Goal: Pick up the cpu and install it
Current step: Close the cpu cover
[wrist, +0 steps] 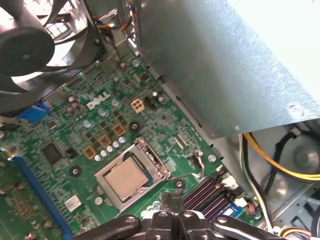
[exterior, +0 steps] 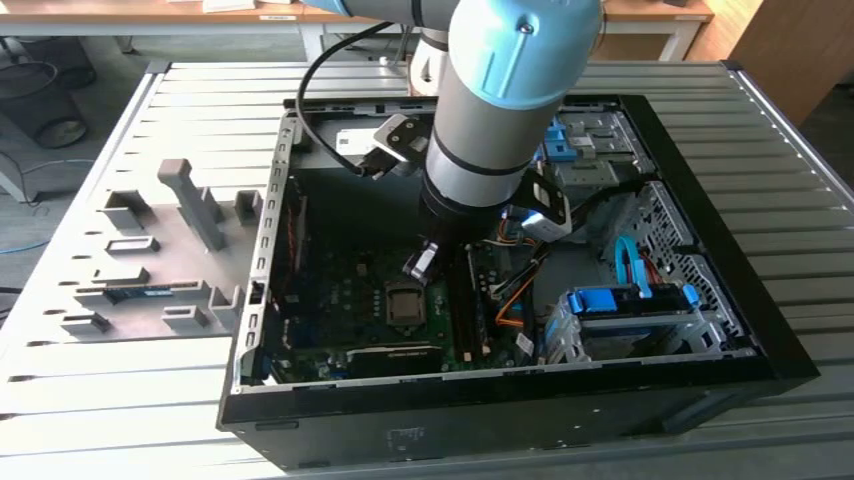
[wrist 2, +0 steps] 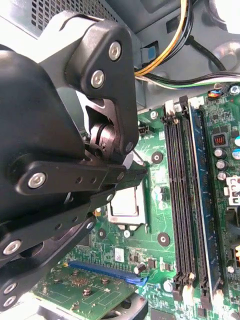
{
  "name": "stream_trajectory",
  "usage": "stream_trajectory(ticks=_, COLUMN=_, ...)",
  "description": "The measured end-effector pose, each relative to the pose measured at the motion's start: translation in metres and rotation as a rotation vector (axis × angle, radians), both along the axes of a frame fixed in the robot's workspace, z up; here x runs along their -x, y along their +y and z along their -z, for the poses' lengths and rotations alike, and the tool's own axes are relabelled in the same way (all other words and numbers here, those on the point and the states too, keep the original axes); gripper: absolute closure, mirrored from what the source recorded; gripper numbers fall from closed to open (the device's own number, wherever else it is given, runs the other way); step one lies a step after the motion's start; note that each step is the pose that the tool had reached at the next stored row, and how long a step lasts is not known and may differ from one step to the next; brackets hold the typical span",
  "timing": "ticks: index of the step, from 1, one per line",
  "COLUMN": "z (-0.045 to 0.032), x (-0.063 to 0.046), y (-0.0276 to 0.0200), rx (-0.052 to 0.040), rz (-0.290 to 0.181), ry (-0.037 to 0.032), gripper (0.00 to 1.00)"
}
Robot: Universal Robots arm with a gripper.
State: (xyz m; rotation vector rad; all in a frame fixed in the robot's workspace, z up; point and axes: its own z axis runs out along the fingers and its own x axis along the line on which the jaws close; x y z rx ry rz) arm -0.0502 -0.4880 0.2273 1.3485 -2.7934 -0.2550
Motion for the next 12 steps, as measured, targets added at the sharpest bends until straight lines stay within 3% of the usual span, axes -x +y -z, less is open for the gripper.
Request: stream_trajectory(ticks=12, z=0.0, x=-0.0001, y=-0.0001, rx=-0.0002, rz=0.0, ry=0.0001, gripper=0.9)
